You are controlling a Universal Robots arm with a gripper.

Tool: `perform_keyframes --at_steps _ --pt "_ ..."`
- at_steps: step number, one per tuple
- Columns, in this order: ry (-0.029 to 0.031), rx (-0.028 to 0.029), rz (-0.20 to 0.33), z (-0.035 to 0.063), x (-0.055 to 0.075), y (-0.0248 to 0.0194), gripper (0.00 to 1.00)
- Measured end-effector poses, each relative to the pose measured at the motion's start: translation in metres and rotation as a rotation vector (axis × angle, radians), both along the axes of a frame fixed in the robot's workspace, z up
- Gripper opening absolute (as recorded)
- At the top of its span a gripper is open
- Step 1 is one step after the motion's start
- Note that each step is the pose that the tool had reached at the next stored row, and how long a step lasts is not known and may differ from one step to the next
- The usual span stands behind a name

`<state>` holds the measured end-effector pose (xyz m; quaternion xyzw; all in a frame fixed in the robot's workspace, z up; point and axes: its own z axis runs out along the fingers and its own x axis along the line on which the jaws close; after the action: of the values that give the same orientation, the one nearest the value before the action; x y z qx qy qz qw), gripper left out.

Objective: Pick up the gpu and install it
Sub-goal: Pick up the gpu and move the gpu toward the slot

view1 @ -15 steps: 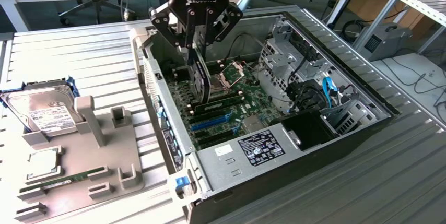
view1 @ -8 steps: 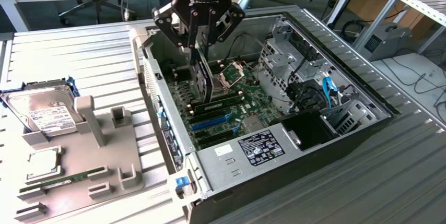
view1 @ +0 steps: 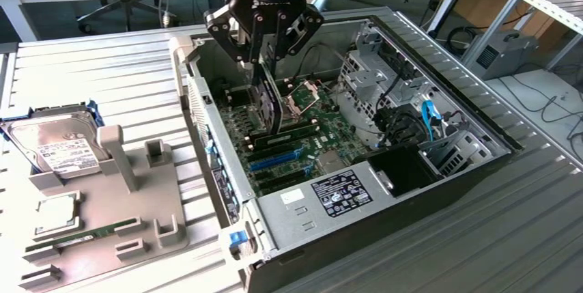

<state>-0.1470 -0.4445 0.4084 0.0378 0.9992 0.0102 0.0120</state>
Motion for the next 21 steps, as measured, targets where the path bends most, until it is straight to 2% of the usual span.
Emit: perform_keyframes --at_steps 21 --pt "0.0 -0.0022 0.0 -0.0099 0.014 0.0009 0.26"
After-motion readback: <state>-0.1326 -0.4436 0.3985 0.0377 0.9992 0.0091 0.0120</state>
